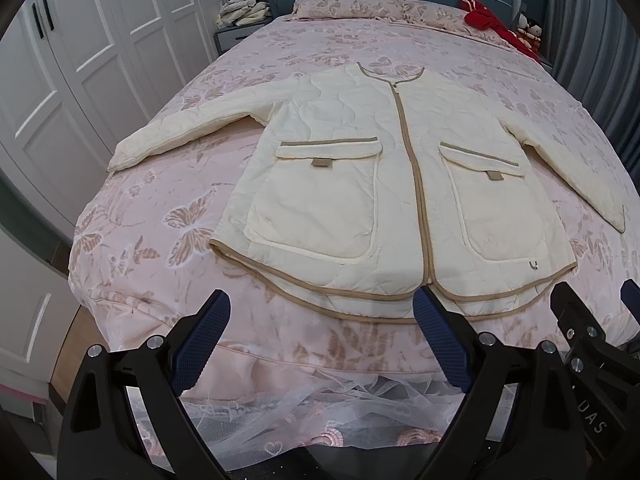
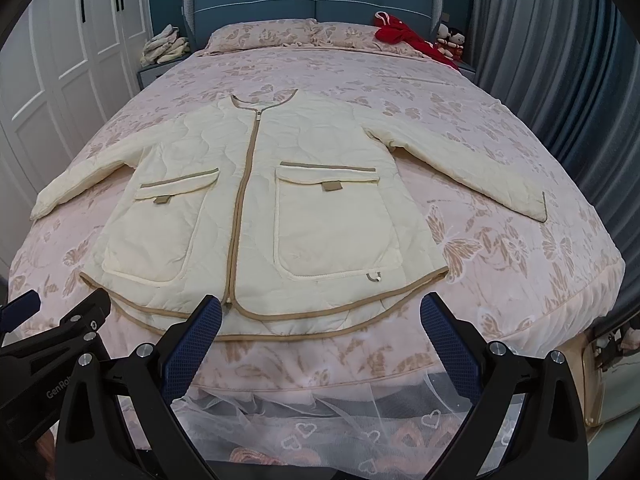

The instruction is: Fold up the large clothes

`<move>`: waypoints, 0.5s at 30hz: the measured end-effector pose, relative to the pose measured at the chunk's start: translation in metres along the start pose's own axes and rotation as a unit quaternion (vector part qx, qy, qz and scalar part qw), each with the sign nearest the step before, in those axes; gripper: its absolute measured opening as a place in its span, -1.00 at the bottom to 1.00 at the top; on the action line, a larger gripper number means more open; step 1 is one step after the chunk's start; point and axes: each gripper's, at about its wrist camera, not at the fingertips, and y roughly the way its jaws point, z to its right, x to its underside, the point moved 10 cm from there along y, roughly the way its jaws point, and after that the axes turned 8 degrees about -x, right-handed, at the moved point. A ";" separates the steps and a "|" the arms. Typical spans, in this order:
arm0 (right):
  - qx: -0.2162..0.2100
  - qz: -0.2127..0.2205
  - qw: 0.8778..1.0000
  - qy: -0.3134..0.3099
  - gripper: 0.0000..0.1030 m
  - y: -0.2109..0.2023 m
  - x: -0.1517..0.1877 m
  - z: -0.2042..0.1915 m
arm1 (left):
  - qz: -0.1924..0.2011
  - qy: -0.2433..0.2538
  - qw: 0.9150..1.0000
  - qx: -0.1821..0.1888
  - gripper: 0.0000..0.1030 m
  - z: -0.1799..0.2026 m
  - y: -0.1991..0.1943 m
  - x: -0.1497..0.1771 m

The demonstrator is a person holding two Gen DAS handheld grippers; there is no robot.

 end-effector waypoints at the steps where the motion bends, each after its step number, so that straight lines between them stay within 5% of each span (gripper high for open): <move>1: 0.000 0.001 1.000 -0.001 0.90 0.000 0.000 -0.001 | 0.000 -0.001 1.000 -0.001 0.75 -0.001 0.000 0.000; 15: 0.000 0.002 1.000 -0.003 0.90 -0.001 -0.001 -0.002 | 0.003 -0.001 1.000 -0.002 0.75 -0.002 -0.002 -0.001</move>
